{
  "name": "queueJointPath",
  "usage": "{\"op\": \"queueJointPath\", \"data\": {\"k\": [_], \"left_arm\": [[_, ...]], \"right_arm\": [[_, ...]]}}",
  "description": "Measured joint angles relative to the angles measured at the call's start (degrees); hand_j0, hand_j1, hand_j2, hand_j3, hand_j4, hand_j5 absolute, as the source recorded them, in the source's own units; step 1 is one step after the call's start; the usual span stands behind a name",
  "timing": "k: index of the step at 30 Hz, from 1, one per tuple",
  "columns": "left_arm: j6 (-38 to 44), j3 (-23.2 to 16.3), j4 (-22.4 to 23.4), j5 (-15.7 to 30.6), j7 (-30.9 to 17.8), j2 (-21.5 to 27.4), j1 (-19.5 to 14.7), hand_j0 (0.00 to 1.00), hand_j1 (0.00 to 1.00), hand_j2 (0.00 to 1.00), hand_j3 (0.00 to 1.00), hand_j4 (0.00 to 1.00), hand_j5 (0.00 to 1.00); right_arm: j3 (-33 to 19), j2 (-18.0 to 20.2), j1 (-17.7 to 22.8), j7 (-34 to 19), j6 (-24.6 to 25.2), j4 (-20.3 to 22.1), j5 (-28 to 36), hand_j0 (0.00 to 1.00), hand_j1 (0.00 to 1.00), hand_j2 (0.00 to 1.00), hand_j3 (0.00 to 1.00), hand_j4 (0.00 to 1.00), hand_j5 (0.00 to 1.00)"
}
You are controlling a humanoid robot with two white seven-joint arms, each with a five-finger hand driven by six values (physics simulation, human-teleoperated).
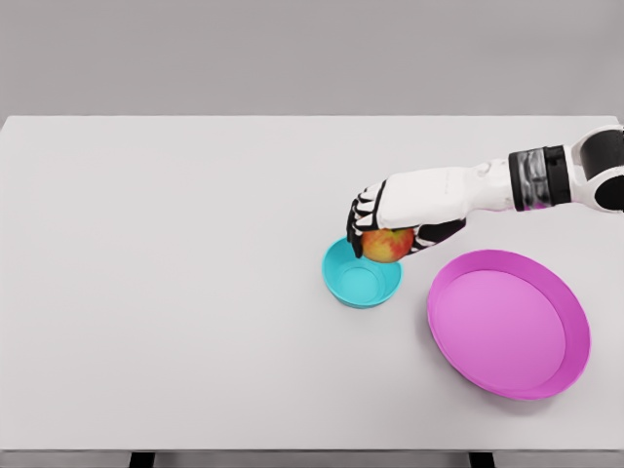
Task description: Put the apple from the pink plate into the blue bowl with your right arm
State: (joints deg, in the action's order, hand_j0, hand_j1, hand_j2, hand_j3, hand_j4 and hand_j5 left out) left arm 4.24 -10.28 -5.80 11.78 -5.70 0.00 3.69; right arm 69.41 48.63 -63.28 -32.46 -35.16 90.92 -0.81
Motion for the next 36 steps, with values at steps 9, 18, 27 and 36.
{"op": "queueJointPath", "data": {"k": [9, 18, 27, 36], "left_arm": [[-0.02, 0.0, 0.0, 0.0, 0.0, 0.0, 0.0, 1.0, 1.0, 1.0, 1.0, 1.0, 1.0], [-0.02, 0.0, 0.0, 0.0, 0.0, 0.0, 0.0, 1.0, 1.0, 1.0, 1.0, 1.0, 1.0], [-0.02, 0.0, 0.0, 0.0, 0.0, 0.0, 0.0, 1.0, 1.0, 1.0, 1.0, 1.0, 1.0], [-0.02, 0.0, 0.01, 0.0, 0.0, 0.0, 0.0, 1.0, 1.0, 1.0, 1.0, 1.0, 1.0]], "right_arm": [[0.49, -0.92, 0.44, 0.02, 0.0, 0.39, -0.23, 0.42, 0.42, 0.42, 0.42, 0.42, 0.42], [0.78, 0.14, 0.44, 0.35, 0.01, 1.3, -0.44, 0.88, 0.88, 0.88, 0.88, 0.88, 0.88], [0.7, 0.64, 0.44, 0.61, 0.01, 2.63, -0.51, 0.96, 0.96, 0.96, 0.96, 0.96, 0.96], [-0.21, 3.34, -0.09, 0.78, 0.01, 4.25, -0.4, 0.96, 0.96, 0.96, 0.96, 0.96, 0.96]]}}
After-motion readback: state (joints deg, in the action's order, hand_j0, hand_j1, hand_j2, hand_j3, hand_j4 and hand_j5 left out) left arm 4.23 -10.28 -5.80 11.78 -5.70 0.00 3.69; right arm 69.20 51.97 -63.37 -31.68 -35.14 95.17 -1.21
